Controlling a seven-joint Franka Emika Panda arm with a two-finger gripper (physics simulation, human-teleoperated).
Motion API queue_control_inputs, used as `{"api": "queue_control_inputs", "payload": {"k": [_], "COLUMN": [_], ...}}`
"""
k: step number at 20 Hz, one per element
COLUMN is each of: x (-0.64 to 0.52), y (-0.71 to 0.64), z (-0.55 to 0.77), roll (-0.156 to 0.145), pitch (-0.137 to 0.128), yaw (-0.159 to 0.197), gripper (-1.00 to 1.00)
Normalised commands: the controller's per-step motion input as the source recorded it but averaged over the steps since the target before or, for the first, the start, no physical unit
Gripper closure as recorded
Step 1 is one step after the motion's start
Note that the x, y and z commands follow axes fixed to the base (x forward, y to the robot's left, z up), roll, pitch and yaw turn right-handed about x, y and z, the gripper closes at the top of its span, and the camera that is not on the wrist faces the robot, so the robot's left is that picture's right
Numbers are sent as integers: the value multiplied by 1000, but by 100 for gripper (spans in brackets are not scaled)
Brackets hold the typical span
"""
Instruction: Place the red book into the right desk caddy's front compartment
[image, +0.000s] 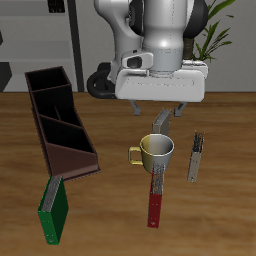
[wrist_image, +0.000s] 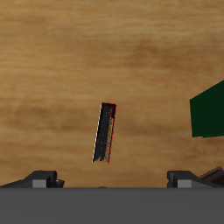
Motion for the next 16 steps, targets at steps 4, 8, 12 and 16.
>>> {"api": "queue_control_inputs", "payload": {"k": [4,8,12,16], "x": [266,183,201,122], "y": [13,-33,46,126], "z": [-162,-67,-190,-201], "roll": [-24,-14,-8,9], "pitch": [0,-6,8,1], "yaw": [-5,-22,7,-27], "gripper": [-100,-100,-100,-100]}}
